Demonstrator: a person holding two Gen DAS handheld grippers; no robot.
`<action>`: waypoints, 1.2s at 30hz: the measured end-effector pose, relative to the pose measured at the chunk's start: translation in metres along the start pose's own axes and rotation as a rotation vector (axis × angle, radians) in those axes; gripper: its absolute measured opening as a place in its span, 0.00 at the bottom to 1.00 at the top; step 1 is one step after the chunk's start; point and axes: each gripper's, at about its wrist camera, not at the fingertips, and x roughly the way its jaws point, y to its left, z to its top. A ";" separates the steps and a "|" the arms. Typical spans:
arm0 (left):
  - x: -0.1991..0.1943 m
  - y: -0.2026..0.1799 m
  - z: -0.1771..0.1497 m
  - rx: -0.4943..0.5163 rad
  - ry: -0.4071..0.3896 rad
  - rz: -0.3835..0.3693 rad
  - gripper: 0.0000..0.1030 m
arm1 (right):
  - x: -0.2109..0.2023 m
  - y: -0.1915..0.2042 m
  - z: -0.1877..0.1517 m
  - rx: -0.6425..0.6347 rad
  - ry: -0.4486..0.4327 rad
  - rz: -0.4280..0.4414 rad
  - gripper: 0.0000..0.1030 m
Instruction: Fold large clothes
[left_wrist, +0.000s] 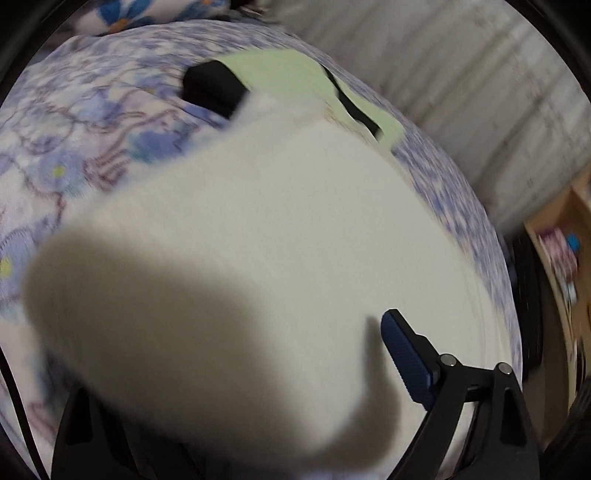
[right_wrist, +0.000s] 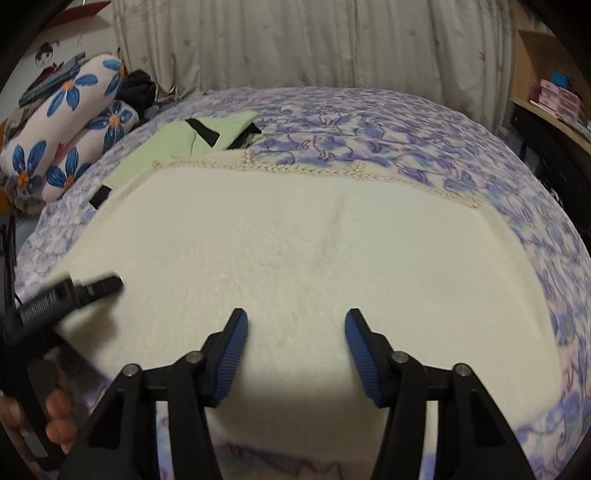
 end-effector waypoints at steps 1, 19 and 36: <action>0.002 0.001 0.003 -0.014 -0.012 0.009 0.82 | 0.003 0.001 0.000 -0.003 0.009 0.000 0.48; -0.092 -0.174 -0.014 0.421 -0.247 -0.114 0.19 | 0.009 -0.023 -0.007 0.085 0.080 0.182 0.49; 0.006 -0.330 -0.190 0.836 -0.002 -0.106 0.19 | -0.099 -0.240 -0.090 0.587 -0.010 -0.107 0.49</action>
